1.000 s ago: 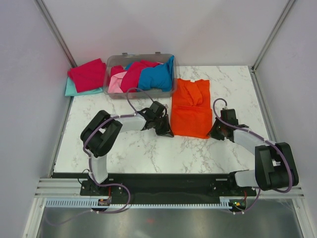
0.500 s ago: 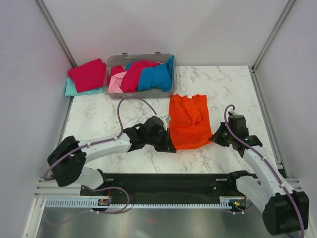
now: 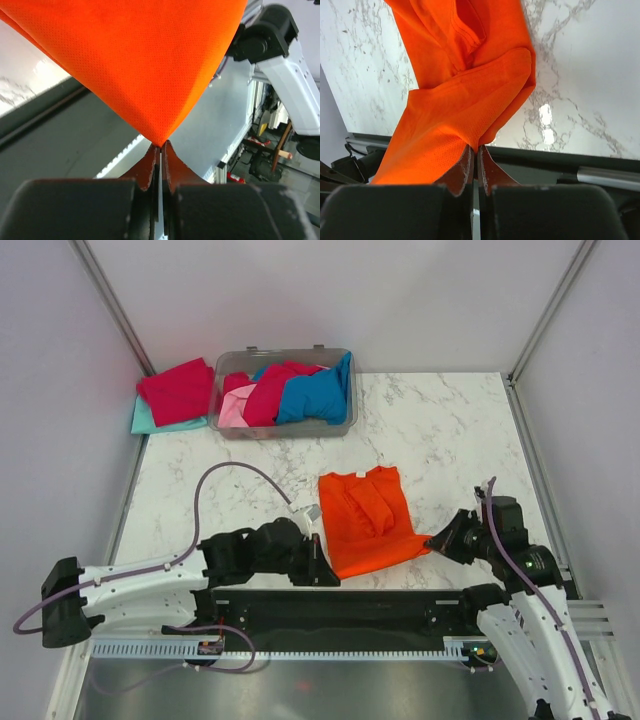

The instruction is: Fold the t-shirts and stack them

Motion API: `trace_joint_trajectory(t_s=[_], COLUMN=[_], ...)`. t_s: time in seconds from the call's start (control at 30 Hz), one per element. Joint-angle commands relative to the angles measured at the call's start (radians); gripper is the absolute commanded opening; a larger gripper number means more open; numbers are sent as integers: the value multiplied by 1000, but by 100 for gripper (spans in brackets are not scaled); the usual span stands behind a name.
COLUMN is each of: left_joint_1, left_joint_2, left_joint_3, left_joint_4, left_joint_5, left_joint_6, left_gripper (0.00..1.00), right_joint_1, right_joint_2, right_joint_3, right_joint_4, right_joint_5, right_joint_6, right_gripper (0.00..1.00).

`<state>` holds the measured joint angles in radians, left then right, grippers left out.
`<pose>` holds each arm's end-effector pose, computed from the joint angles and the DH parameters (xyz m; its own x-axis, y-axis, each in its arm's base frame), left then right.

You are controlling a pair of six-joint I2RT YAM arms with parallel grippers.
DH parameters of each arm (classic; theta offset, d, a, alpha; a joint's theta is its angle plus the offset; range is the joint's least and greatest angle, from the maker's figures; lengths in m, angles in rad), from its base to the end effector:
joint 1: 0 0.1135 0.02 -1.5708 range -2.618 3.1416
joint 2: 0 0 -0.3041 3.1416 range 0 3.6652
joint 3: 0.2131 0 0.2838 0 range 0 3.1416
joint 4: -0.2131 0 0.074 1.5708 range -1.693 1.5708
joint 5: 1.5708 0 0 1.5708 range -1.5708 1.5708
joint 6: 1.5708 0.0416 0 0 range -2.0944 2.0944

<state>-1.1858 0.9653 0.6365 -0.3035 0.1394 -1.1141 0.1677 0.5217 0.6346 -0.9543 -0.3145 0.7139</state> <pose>0.0779 -0.2077 0.2627 -0.9594 0.0010 -0.2820 0.2241 0.6098 -0.7602 0.0973 0.0295 0.2713 -0.7926 0.4974 -0.3527 0.2078 0.7641 0.6107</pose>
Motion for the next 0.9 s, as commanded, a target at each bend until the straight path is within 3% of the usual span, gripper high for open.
trace_joint_trajectory(t_s=[0.0,0.17,0.33,0.6,0.87], left_joint_1=[-61,-44,63,372,520], left_joint_2=[-54,-33,16,117,322], left_joint_3=[-17,49,173,284,384], left_joint_4=[-89,-181,-272,-275,-267], left_joint_5=[-72,-136,-178,34,170], left_joint_6=[-116,-44,54,255,361], left_gripper=[2,2,2,2,2], right_joint_1=[0,0,0,0,0], right_joint_2=[-31,55,194,437,678], right_joint_3=[62,103,198,304,390], right_joint_4=[-107,-55,6,127,238], right_joint_5=[23,61,104,135,132], right_joint_6=[19,-5,-45,-94,-128], right_gripper=[0,0,0,0,0])
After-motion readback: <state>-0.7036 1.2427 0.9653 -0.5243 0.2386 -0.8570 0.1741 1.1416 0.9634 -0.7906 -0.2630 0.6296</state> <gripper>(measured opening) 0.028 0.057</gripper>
